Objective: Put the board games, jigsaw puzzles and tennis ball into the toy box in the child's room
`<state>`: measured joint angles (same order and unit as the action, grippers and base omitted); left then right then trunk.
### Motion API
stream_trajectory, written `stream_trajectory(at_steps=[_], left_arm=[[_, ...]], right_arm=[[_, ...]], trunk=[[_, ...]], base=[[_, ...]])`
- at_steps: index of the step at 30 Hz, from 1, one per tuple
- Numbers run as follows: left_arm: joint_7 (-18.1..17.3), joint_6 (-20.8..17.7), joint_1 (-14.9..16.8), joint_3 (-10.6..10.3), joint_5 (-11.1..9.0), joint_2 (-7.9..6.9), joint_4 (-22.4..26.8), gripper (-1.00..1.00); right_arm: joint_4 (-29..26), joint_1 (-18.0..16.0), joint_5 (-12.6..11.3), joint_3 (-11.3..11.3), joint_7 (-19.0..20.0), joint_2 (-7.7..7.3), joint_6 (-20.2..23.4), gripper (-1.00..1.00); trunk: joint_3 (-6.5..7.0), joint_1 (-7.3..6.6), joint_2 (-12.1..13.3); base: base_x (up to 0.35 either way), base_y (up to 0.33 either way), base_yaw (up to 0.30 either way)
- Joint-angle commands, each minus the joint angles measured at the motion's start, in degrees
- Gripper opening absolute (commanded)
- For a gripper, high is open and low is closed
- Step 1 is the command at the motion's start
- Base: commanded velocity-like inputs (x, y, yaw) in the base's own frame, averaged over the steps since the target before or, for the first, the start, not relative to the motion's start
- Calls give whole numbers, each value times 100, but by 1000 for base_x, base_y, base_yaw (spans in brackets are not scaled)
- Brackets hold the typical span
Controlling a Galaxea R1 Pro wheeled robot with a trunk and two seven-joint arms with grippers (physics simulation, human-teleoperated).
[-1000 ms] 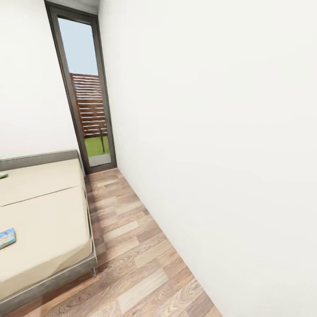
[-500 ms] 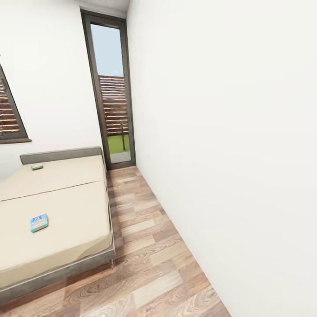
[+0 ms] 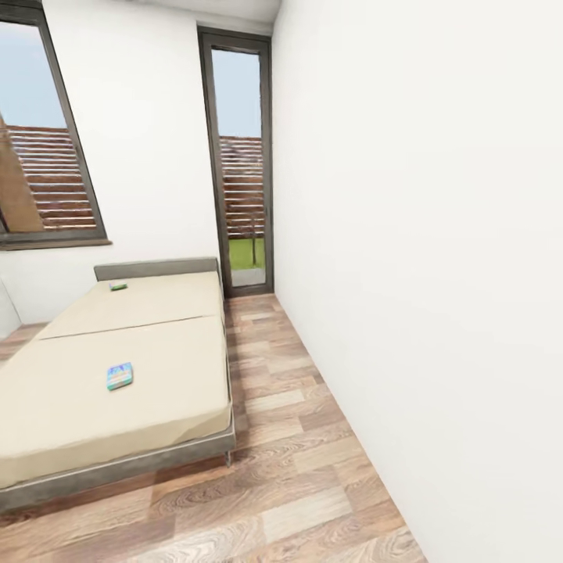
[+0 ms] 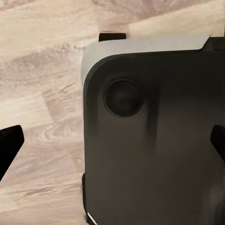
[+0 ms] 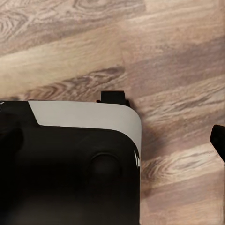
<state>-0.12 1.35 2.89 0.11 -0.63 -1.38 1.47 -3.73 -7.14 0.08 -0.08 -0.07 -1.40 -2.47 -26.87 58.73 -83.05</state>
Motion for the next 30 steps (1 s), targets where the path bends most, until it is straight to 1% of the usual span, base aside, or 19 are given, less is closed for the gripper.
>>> stream_trajectory(at_steps=[1, 2, 5, 6, 8, 10, 11, 13, 15, 16, 18, 20, 21, 22, 23, 27, 28, 30], left_arm=[[0, 12, 56, 1, -7, -6, -6, 100], [0, 12, 56, 1, -7, -6, -6, 100], [-4, -12, 266, 7, -15, -20, -6, 100], [-4, -12, 266, 7, -15, -20, -6, 100], [-12, -47, 460, 25, -55, -20, -6, 100], [-19, -114, 696, 68, -160, -12, -6, 100], [-19, -114, 696, 68, -160, -12, -6, 100], [-27, -261, 979, 119, -325, -2, -6, 100], [-36, -519, 1320, 155, -517, 4, -6, 100], [-36, -519, 1320, 155, -517, 4, -6, 100], [-52, -864, 1731, 181, -697, 11, -6, 100], [-67, -1221, 2174, 197, -851, 19, -6, 100], [-67, -1221, 2174, 197, -851, 19, -6, 100], [-78, -1540, 2623, 211, -977, 28, -6, 100], [-78, -1540, 2623, 211, -977, 28, -6, 100], [-92, -1998, 3474, 288, -1251, 67, -6, 100], [-92, -1998, 3474, 288, -1251, 67, -6, 100], [-96, -2178, 3837, 349, -1437, 114, -6, 100]], right_arm=[[3, -42, 0, -1, -1, -1, -15, 100], [3, -42, 0, -1, -1, -1, -15, 100], [3, -234, 0, -1, -1, -1, 39, 100], [3, -234, 0, -1, -1, -1, 39, 100], [3, -440, -3, -1, -2, -1, 179, 100], [3, -702, -5, -1, -2, 1, 460, 100], [3, -702, -5, -1, -2, 1, 460, 100], [3, -996, -6, -4, -2, 6, 860, 100], [0, -1330, -7, -6, -4, 20, 1301, 100], [0, -1330, -7, -6, -4, 20, 1301, 100], [-18, -1705, -7, -7, -6, 41, 1703, 100], [-50, -2077, -11, -10, -11, 61, 2012, 100], [-50, -2077, -11, -10, -11, 61, 2012, 100], [-97, -2418, -20, -13, -11, 74, 2220, 100], [-97, -2418, -20, -13, -11, 74, 2220, 100], [-236, -3028, -38, -22, -6, 61, 2478, 100], [-236, -3028, -38, -22, -6, 61, 2478, 100], [-312, -3290, -43, -27, -3, 40, 2599, 100]], trunk=[[-6, -1, -3], [-6, -1, -3], [-6, -1, -3], [-6, -1, -3], [-6, -1, -3], [-6, -1, -3], [-6, -1, -3], [-6, -1, -3], [-6, -1, -3], [-6, -1, -3], [-6, -1, -3], [-6, -1, -3], [-6, -1, -3], [-6, -1, -3], [-6, -1, -3], [-6, -1, -3], [-6, -1, -3], [-6, -1, -3]], base=[[0, 0, 300], [0, 0, 300], [0, 0, 300], [0, 0, 300], [0, 0, 300], [0, 0, 300], [0, 0, 300], [0, 0, 300], [0, 0, 300], [0, 0, 300], [0, 0, 300], [0, 0, 300], [0, 0, 300], [0, 0, 300], [0, 0, 300], [0, 0, 300], [0, 0, 300], [0, 0, 300]])
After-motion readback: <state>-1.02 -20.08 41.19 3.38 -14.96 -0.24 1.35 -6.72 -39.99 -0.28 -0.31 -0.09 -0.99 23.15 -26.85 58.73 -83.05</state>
